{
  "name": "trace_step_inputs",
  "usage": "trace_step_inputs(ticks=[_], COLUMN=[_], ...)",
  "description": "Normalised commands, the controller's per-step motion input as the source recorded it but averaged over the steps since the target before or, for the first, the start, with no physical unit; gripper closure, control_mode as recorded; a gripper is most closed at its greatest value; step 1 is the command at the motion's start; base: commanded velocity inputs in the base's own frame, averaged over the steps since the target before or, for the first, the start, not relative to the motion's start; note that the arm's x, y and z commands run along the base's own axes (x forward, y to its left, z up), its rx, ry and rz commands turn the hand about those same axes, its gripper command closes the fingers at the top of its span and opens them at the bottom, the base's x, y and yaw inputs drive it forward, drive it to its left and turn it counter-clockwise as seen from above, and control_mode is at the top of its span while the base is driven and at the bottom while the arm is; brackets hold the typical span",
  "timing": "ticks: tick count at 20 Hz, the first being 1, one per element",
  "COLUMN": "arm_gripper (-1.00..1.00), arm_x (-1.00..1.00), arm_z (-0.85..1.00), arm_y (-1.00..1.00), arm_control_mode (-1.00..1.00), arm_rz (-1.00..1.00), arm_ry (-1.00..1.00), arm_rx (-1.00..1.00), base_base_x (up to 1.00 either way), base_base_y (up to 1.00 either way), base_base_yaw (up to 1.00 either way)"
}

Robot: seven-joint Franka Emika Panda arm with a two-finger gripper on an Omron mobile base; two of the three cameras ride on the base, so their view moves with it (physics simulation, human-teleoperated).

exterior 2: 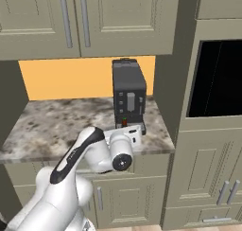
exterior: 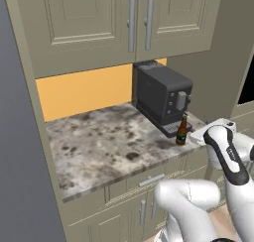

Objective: Move the drinks to the dining counter.

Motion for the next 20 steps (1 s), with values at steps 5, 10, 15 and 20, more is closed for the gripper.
trace_step_inputs(ticks=[5, 10, 15, 20], arm_gripper=[-1.0, -1.0, -1.0, -1.0], arm_x=[0.16, 0.15, 0.13, 0.08], arm_z=[-0.51, -0.29, -0.03, 0.0], arm_y=[0.0, 0.0, 0.05, 0.06], arm_control_mode=[-1.0, -1.0, -1.0, -1.0], arm_rz=[0.0, 0.0, 0.0, 0.0], arm_ry=[-0.1, -0.12, -0.01, 0.01], arm_rx=[0.0, 0.0, 0.0, 0.0], base_base_x=[0.0, 0.0, 0.0, 0.0], base_base_y=[0.0, 0.0, 0.0, 0.0], base_base_yaw=[0.0, 0.0, 0.0, 0.0])
